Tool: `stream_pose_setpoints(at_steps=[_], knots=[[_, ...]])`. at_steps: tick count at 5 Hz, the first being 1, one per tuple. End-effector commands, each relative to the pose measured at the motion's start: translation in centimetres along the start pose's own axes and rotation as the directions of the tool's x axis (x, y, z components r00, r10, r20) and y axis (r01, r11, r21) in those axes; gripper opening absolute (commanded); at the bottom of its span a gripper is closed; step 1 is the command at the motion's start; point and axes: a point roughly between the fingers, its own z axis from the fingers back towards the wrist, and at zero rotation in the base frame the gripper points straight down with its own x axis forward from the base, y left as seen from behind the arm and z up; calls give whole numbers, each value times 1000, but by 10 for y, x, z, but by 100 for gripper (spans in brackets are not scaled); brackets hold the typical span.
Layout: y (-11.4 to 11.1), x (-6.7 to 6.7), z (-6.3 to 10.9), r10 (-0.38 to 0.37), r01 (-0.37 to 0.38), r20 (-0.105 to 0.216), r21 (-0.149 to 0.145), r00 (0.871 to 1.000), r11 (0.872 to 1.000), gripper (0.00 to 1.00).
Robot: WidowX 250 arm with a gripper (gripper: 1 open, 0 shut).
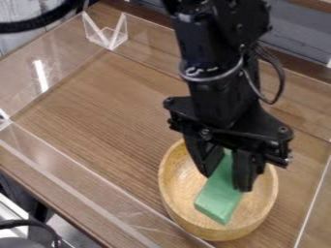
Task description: Put the green block in the brown bowl
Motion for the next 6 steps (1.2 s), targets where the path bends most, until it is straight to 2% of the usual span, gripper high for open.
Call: stream_pose_setpoints(at_steps=[1,6], knots=[[-1,7,8,-2,3,34,-12,999,1000,0],[5,11,5,17,-17,38,-16,999,1000,0]])
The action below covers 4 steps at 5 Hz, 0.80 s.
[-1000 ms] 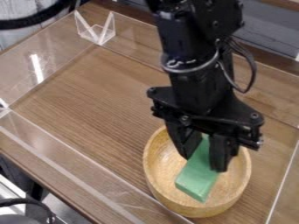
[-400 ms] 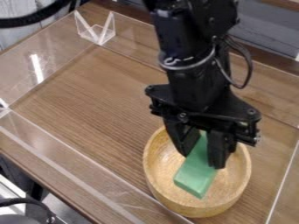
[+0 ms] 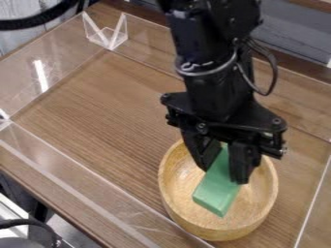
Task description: Put the green block in the brown bowl
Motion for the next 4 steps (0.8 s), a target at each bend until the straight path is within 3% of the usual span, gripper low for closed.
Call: stream_pose_setpoints(at_steps=[1,4], knots=[[0,6,4,9,-9,28,-9,1000,1000,0],[3,7,1,19,-19,27,-13,999,1000,0]])
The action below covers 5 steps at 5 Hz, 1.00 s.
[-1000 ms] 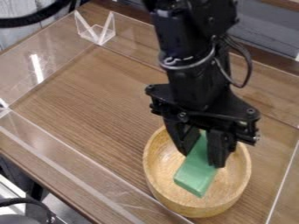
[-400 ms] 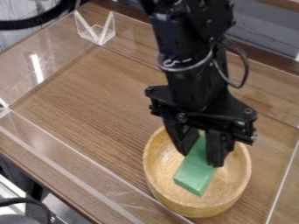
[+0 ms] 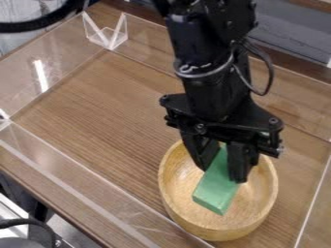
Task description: Put the green block in the brown bowl
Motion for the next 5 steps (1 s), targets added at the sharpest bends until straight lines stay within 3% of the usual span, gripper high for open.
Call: stream_pose_setpoints(at_steps=[1,5], knots=[[0,5,4,6,-6,24,-11,1000,1000,0],[2,6,2,19,-18,23,-17,1000,1000,0]])
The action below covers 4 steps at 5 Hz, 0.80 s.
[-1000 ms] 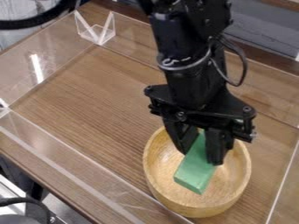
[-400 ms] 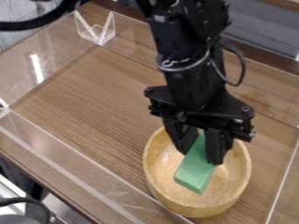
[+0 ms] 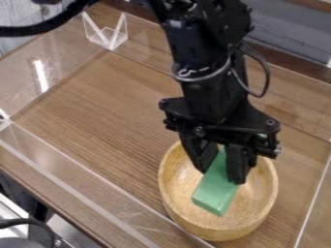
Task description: Put the green block in the brown bowl
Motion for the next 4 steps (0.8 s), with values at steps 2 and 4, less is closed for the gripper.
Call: stream_pose_setpoints(at_steps=[2,4], knots=[[0,6,5,10,-9,29,-11,1000,1000,0],[1,4,3,15,-15,19,-17,1000,1000,0]])
